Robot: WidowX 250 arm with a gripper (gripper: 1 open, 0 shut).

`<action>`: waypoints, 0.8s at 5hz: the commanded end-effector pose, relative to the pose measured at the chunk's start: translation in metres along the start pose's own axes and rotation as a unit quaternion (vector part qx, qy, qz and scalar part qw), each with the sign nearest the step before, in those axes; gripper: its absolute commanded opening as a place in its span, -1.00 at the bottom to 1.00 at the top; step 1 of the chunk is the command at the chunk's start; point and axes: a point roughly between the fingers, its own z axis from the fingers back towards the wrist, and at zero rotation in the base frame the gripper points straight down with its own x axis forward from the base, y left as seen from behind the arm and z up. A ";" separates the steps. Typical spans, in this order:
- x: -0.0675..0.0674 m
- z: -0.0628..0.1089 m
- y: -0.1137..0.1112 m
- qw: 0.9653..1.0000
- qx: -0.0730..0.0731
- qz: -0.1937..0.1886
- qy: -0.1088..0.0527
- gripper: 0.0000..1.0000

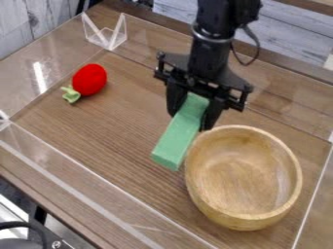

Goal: Remove the green block from the brown bowl and put it on the table

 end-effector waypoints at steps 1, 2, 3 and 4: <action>0.009 0.001 0.001 1.000 0.000 0.009 -0.021 -1.00; 0.012 -0.005 0.000 1.000 0.002 0.014 -0.021 -1.00; 0.014 -0.010 0.000 1.000 0.004 0.019 -0.020 -1.00; 0.017 -0.002 0.007 1.000 0.006 0.011 -0.021 -1.00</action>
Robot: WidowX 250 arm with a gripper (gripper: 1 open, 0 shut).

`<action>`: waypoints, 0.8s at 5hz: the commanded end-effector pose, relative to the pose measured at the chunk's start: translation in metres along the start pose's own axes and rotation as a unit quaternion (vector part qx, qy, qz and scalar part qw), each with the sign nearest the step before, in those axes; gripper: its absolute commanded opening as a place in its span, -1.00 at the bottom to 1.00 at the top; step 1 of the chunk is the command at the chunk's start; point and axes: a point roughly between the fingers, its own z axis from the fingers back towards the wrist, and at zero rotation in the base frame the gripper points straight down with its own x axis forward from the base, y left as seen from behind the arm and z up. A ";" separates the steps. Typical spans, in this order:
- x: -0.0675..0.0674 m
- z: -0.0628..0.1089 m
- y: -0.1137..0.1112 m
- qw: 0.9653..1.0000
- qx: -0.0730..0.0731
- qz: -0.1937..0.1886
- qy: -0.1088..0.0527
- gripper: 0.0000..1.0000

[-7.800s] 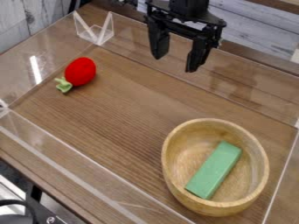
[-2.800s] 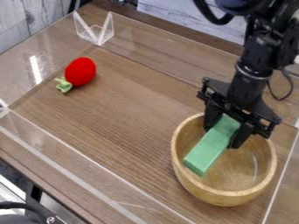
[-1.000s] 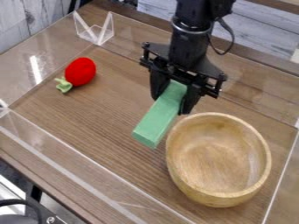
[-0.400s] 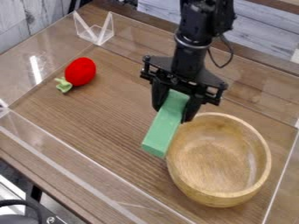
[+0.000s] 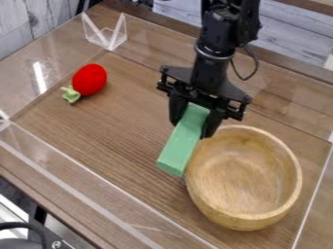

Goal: Remove the green block from the brown bowl and put it on the table

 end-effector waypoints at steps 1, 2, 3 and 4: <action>0.012 0.024 0.008 1.000 -0.005 -0.006 -0.030 -1.00; 0.014 0.020 0.022 0.999 -0.008 -0.009 -0.031 -1.00; 0.016 0.014 0.054 0.999 -0.012 0.003 -0.035 -1.00; 0.006 0.005 0.077 0.999 -0.015 0.002 -0.036 -1.00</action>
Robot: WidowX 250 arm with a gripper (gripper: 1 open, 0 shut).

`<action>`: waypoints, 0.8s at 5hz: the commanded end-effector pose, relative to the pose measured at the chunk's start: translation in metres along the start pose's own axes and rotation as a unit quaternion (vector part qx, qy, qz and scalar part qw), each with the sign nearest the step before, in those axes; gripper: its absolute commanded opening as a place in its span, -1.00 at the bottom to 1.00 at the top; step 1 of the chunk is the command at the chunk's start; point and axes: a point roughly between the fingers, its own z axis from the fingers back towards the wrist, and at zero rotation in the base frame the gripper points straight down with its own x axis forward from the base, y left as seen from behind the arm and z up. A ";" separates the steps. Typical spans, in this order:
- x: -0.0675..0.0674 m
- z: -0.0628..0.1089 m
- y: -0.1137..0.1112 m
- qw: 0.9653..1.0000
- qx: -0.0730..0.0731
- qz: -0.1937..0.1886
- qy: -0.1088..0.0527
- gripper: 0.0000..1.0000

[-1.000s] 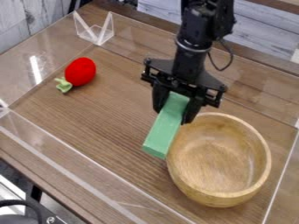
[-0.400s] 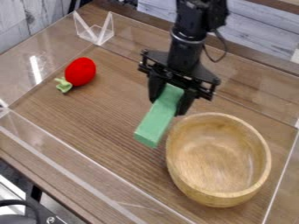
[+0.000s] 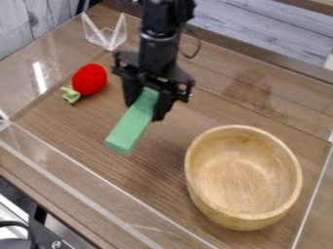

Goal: Remove the green block from the brown bowl and put it on the table

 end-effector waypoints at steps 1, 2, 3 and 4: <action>-0.005 0.007 0.014 1.000 -0.003 -0.011 -0.028 -1.00; -0.003 0.003 0.028 0.999 -0.005 -0.020 -0.029 -1.00; -0.001 -0.004 0.043 0.999 -0.008 -0.024 -0.028 -1.00; -0.006 -0.012 0.034 0.999 -0.013 -0.035 -0.028 -1.00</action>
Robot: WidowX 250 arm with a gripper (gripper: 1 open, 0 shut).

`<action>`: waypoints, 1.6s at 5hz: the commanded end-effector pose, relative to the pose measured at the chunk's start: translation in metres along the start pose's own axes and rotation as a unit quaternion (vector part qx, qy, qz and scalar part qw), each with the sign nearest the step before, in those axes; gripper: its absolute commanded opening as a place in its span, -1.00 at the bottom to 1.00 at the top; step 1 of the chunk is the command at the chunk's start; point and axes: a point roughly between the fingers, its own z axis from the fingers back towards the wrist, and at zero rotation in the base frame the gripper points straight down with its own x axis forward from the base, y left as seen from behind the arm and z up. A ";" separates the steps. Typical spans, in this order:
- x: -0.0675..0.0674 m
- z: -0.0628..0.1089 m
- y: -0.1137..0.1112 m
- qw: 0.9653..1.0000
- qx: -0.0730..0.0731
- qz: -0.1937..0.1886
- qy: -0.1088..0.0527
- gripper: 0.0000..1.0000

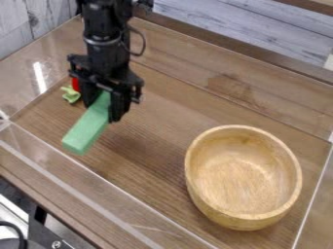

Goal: Remove the green block from the brown bowl and put it on the table

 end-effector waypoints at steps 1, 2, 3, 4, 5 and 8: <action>0.003 -0.005 -0.010 1.000 -0.007 -0.010 -0.017 -1.00; 0.006 -0.013 -0.014 0.999 -0.013 -0.022 -0.020 -1.00; 0.013 -0.014 0.000 1.000 -0.016 -0.009 -0.018 -1.00; 0.017 -0.013 0.012 1.000 -0.019 0.003 -0.015 -1.00; 0.019 -0.023 0.013 0.999 -0.024 0.043 -0.010 -1.00; 0.011 -0.031 0.014 0.992 -0.036 0.118 0.005 -1.00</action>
